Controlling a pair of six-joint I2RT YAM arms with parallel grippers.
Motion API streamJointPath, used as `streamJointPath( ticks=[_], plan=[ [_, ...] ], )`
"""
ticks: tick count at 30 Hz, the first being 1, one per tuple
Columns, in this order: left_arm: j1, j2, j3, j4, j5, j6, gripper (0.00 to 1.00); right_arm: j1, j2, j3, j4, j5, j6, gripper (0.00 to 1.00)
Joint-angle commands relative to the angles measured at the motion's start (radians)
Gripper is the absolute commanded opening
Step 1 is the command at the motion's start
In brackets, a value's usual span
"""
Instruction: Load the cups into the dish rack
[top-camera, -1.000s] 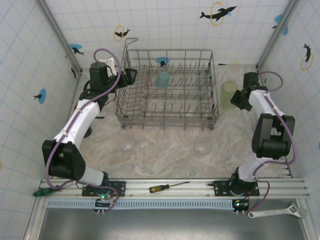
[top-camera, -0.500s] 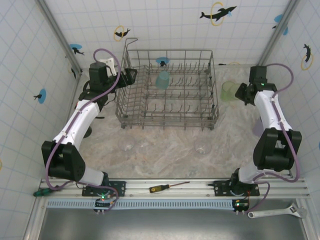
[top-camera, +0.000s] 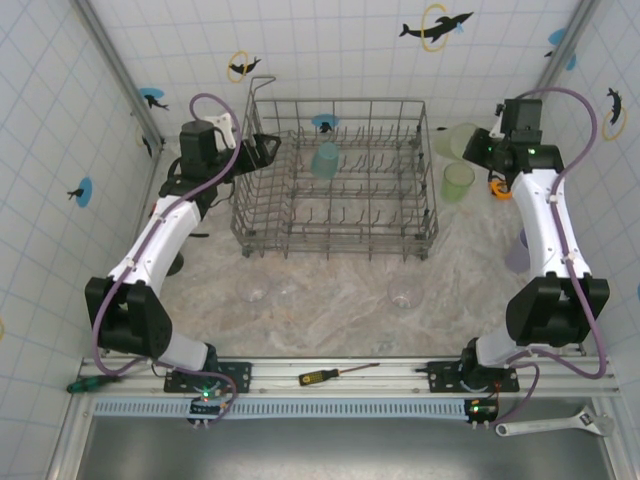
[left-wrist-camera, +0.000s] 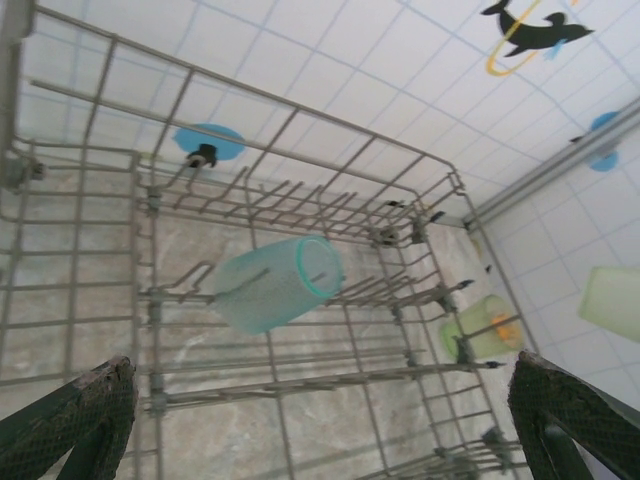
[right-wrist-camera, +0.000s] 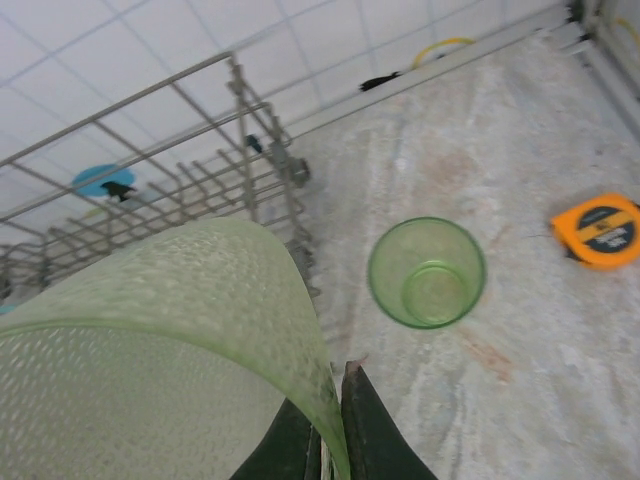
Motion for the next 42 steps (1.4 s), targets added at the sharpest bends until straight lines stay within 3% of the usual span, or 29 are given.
streamJointPath(
  ticks=[1,7,13,22,30,42],
  plan=[
    [-0.01,0.03,0.074,0.013,0.097,-0.057,0.98,0.026,-0.025,-0.003,0.082,-0.107,0.007,0.0],
    [-0.034,0.085,0.14,0.009,0.151,-0.113,0.98,0.055,-0.023,-0.084,0.22,-0.221,0.041,0.0],
    [-0.077,0.118,0.184,0.026,0.178,-0.183,0.97,0.053,-0.026,-0.169,0.398,-0.42,0.108,0.0],
    [-0.152,0.177,0.188,0.195,0.268,-0.348,0.98,0.055,-0.083,-0.429,0.888,-0.627,0.337,0.0],
    [-0.177,0.232,0.203,0.326,0.32,-0.461,0.98,0.099,-0.083,-0.598,1.304,-0.694,0.545,0.0],
    [-0.204,0.279,0.2,0.429,0.351,-0.553,0.98,0.246,0.001,-0.606,1.511,-0.7,0.597,0.0]
  ],
)
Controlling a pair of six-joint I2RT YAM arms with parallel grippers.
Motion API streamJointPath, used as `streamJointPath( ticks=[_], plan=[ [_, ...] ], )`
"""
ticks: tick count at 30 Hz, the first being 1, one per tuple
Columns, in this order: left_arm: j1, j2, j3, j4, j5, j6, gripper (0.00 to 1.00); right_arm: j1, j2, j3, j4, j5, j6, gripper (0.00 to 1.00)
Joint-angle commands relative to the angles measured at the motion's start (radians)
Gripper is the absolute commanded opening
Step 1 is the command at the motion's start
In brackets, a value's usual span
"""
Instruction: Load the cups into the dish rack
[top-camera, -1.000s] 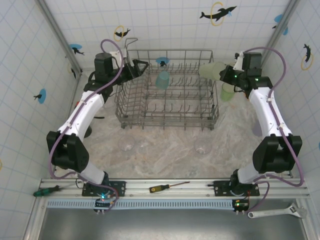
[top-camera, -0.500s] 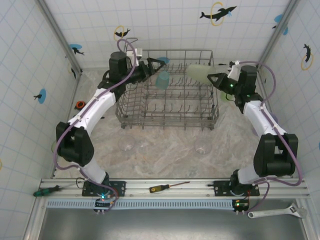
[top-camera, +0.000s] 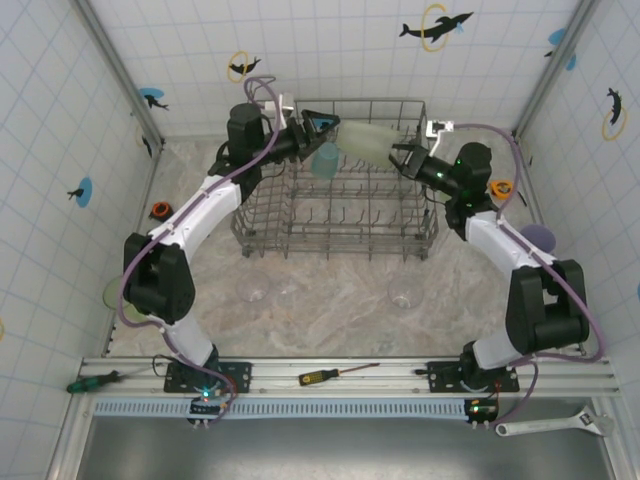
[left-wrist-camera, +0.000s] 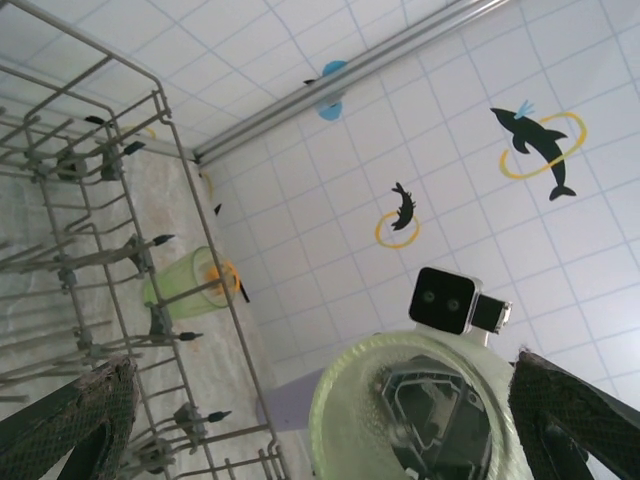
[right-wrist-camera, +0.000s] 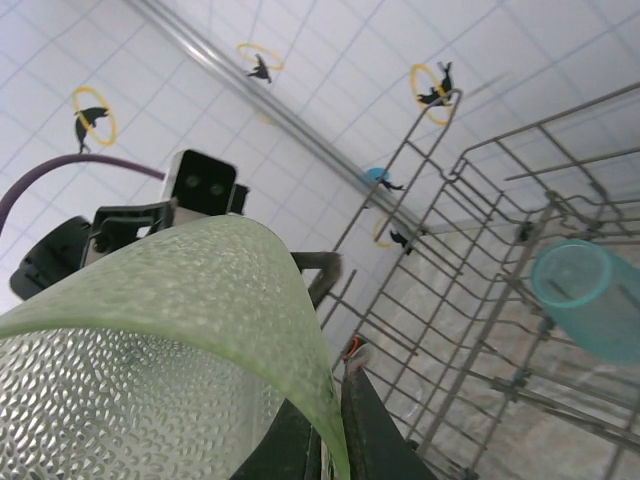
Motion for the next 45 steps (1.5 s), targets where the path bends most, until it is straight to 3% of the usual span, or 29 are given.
streamJointPath(
  ticks=[1,22,26,33,40,43,45],
  plan=[
    [-0.008,0.017,0.025,0.073,0.038,-0.047,0.98,0.025,0.031,-0.014,0.157,-0.02,0.042,0.0],
    [-0.01,-0.049,-0.078,0.223,0.076,-0.155,0.98,0.07,0.102,0.023,0.255,0.036,0.069,0.0],
    [-0.046,-0.058,-0.1,0.261,0.085,-0.179,0.97,0.073,0.124,0.033,0.264,0.048,0.07,0.0],
    [-0.051,-0.066,-0.127,0.283,0.101,-0.191,0.89,0.087,0.151,0.051,0.292,0.051,0.08,0.0],
    [-0.051,-0.068,-0.125,0.293,0.115,-0.191,0.73,0.101,0.155,0.053,0.286,0.031,0.081,0.0],
    [-0.051,-0.064,-0.123,0.303,0.126,-0.194,0.54,0.103,0.143,0.047,0.257,0.027,0.067,0.0],
    [-0.051,-0.063,-0.125,0.31,0.132,-0.194,0.32,0.103,0.13,0.049,0.21,0.025,0.039,0.0]
  ],
)
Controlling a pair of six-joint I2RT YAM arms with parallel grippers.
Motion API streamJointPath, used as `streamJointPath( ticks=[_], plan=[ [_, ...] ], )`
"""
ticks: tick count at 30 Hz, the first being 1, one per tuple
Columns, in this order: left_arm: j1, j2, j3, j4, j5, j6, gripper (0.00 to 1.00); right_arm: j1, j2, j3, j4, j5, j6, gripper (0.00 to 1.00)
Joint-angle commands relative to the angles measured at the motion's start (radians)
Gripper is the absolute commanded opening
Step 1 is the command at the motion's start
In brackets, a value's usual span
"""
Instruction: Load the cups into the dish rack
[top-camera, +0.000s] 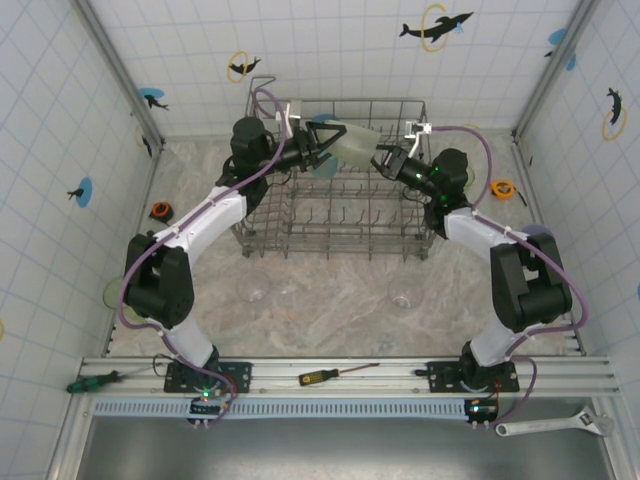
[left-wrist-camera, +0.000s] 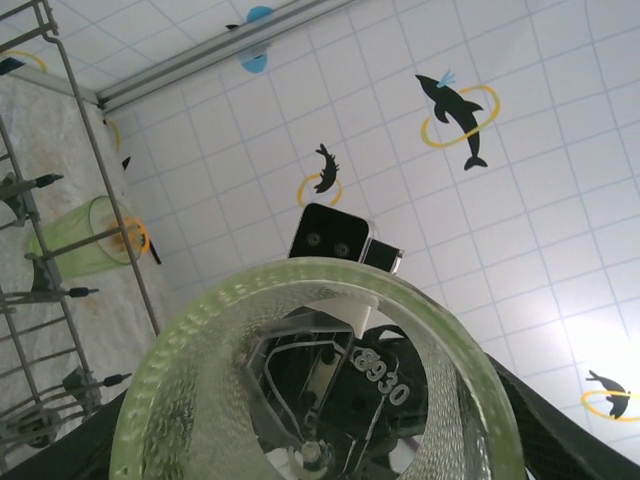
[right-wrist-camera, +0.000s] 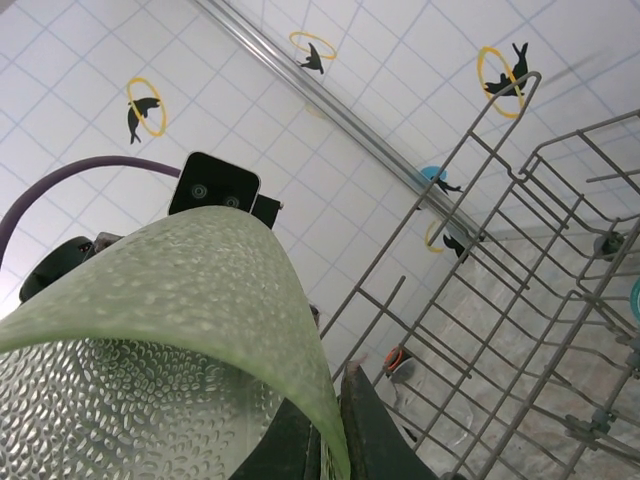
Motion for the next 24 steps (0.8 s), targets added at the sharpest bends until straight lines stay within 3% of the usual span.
streamJointPath(
  ticks=[1,3,4,9,12,18,24],
  plan=[
    [-0.011,-0.032,-0.003,0.054,0.042,0.024,0.22,0.014,-0.025,0.034,-0.067,-0.004,-0.059,0.0],
    [-0.011,-0.033,-0.006,0.053,0.041,0.031,0.02,0.015,-0.046,0.034,-0.123,0.004,-0.101,0.1],
    [-0.011,-0.033,-0.004,0.049,0.039,0.035,0.0,0.012,-0.056,0.036,-0.154,0.013,-0.119,0.15],
    [-0.009,-0.031,0.033,-0.013,0.027,0.087,0.0,0.001,-0.113,0.036,-0.311,0.062,-0.186,0.41],
    [-0.007,-0.033,0.072,-0.097,0.009,0.158,0.0,-0.014,-0.155,0.029,-0.408,0.09,-0.223,0.44],
    [0.014,-0.038,0.119,-0.188,-0.022,0.242,0.0,-0.032,-0.252,0.011,-0.655,0.206,-0.349,0.6],
    [0.014,0.001,0.29,-0.59,-0.174,0.552,0.0,-0.029,-0.362,0.0,-0.896,0.32,-0.477,0.67]
  ],
)
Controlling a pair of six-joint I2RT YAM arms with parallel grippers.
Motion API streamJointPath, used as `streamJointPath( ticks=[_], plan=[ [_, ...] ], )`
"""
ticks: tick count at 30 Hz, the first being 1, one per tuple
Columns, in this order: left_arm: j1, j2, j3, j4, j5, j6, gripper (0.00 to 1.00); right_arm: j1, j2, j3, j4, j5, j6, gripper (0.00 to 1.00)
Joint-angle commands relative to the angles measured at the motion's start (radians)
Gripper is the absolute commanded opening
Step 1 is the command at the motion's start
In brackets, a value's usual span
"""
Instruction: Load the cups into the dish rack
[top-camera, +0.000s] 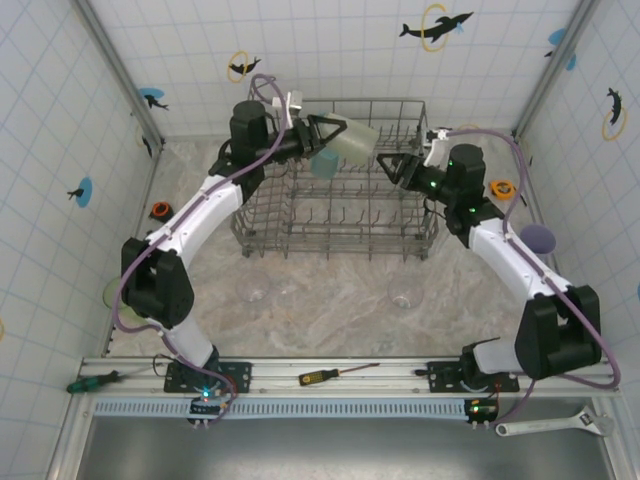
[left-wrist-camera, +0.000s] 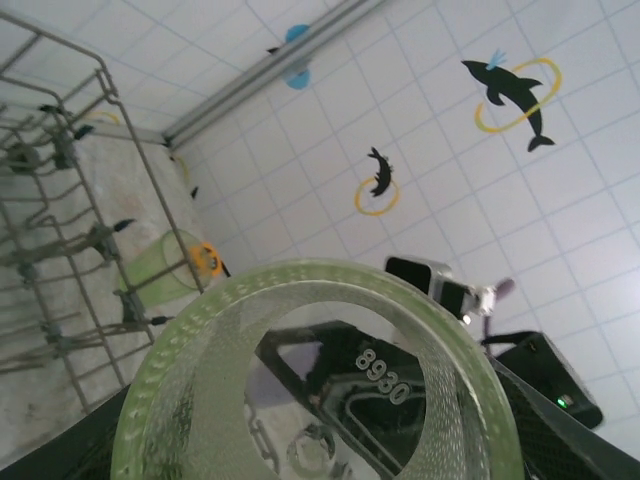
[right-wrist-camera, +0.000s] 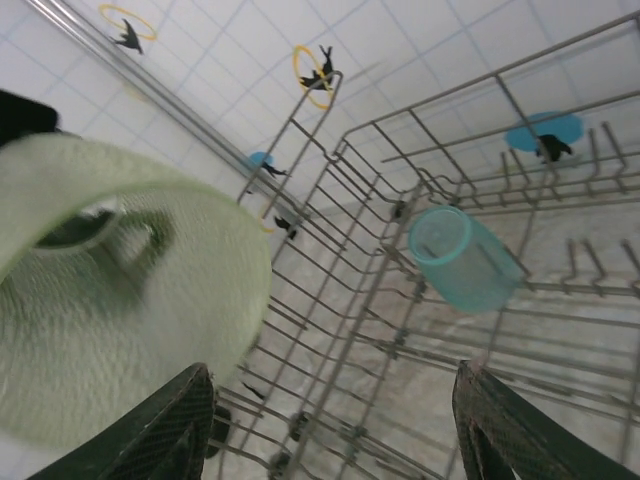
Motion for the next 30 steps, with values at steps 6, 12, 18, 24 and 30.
streamJointPath(
  ticks=[6,12,18,24,30],
  plan=[
    [0.008,0.05,0.245,-0.468,-0.281,0.399,0.0,0.005,-0.175,-0.029,-0.335,0.211,-0.176,0.85],
    [0.008,0.099,0.349,-0.653,-0.484,0.535,0.0,0.009,-0.229,-0.048,-0.439,0.22,-0.193,1.0],
    [0.008,0.11,0.327,-0.731,-0.633,0.613,0.0,0.031,-0.261,-0.053,-0.535,0.262,-0.234,1.0],
    [0.008,0.12,0.301,-0.751,-0.72,0.674,0.0,0.043,-0.279,-0.068,-0.572,0.301,-0.243,1.0],
    [0.007,0.127,0.275,-0.751,-0.774,0.684,0.0,0.049,-0.282,-0.019,-0.647,0.3,-0.25,1.0]
  ],
)
